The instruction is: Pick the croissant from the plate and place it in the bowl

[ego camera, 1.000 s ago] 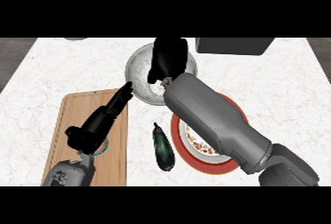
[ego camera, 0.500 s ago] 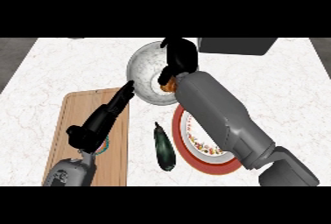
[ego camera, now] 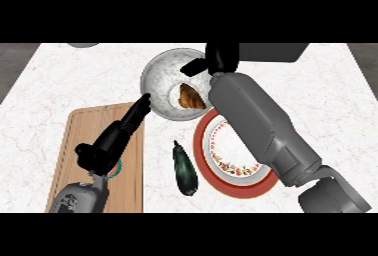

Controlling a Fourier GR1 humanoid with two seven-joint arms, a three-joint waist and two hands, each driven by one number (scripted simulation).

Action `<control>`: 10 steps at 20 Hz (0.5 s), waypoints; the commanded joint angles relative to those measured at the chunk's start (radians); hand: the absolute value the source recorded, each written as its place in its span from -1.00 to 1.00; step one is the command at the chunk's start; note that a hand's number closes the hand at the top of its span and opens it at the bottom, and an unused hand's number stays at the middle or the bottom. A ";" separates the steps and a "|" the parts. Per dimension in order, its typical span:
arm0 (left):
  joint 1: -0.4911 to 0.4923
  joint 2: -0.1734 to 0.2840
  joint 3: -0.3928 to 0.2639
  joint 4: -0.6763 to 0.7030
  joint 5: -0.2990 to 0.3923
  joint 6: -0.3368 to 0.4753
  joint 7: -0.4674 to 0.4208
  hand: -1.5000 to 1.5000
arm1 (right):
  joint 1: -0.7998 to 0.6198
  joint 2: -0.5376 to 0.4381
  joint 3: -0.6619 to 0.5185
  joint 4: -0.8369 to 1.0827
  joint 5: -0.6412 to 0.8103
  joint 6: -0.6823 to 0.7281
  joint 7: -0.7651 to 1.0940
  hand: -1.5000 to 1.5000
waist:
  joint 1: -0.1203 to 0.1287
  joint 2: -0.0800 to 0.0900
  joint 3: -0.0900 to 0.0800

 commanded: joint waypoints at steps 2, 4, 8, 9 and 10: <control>0.024 0.001 0.003 -0.043 0.003 0.008 0.042 0.00 | 0.036 -0.040 -0.122 -0.053 -0.085 -0.061 -0.059 -1.00 | -0.020 -0.008 0.001; 0.026 0.021 0.042 -0.035 0.020 -0.001 0.016 0.00 | 0.075 -0.071 -0.120 -0.123 -0.082 -0.041 -0.024 -1.00 | -0.040 -0.016 0.000; 0.006 -0.010 0.022 -0.056 0.001 0.033 0.071 0.00 | 0.252 -0.142 -0.173 -0.234 -0.140 -0.054 -0.130 -1.00 | -0.057 -0.019 0.001; 0.064 0.018 0.023 -0.037 -0.005 0.002 -0.017 0.00 | 0.233 -0.174 -0.215 -0.222 -0.163 -0.040 -0.155 -1.00 | -0.039 -0.013 0.000; 0.071 0.013 0.014 -0.029 -0.023 0.016 -0.014 0.00 | 0.319 -0.214 -0.211 -0.283 -0.173 -0.026 -0.214 -1.00 | -0.054 -0.017 0.001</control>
